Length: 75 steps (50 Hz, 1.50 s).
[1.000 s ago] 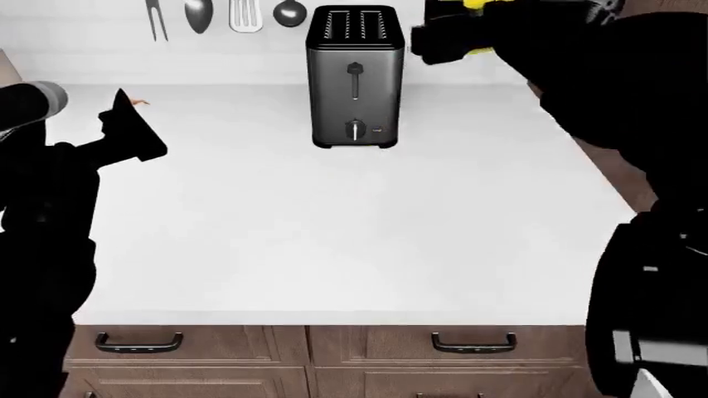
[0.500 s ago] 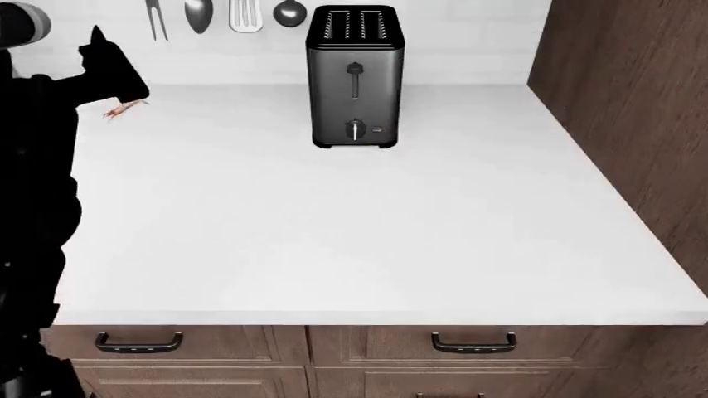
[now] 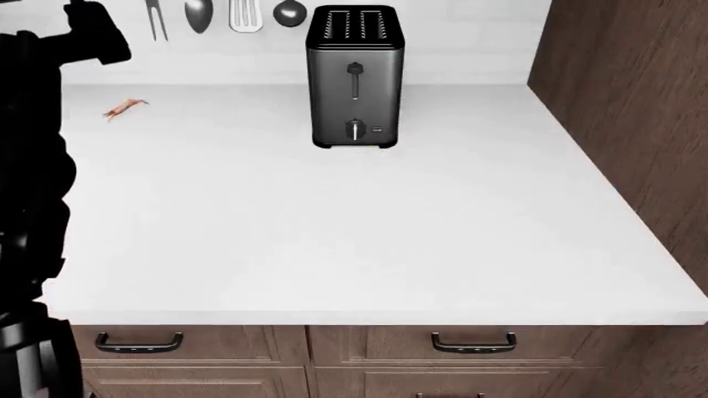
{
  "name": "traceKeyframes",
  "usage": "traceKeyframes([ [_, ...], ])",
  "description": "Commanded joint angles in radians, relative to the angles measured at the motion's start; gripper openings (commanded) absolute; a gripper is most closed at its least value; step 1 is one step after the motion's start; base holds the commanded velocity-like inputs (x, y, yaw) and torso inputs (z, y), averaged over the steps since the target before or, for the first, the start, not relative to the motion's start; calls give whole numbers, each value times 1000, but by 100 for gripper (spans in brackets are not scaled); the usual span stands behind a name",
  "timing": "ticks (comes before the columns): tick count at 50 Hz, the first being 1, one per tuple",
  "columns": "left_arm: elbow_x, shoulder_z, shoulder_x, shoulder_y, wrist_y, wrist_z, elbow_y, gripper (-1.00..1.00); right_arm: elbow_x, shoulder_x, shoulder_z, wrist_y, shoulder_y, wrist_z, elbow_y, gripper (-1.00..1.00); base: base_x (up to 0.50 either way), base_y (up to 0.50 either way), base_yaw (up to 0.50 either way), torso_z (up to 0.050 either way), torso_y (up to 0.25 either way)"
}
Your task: Pick the cans from the counter and place them in their designated side in the cabinet.
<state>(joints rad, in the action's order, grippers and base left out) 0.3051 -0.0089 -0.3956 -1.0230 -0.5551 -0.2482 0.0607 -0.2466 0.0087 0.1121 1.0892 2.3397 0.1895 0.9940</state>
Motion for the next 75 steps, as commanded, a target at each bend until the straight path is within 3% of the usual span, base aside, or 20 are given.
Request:
traceKeyframes([
  [1,-37,25,-9,-13,43,-3,34,100,-56,-8,-5,18,16,54,9,-100,0,0,0,0,10],
  [16,-36,50,-25,-21,-2,12,28,100,-56,-8,-5,18,16,54,9,-100,22,0,0,0,0],
  [23,16,141,-83,-61,-139,170,28,100,-56,-8,-5,18,16,54,9,-100,174,0,0,0,0],
  [29,37,178,-105,-75,-153,250,36,100,-56,-8,-5,18,16,54,9,-100,173,0,0,0,2],
  [75,30,181,-105,-71,-139,228,34,100,-56,-8,-5,18,16,54,9,-100,91,40,0,0,1],
])
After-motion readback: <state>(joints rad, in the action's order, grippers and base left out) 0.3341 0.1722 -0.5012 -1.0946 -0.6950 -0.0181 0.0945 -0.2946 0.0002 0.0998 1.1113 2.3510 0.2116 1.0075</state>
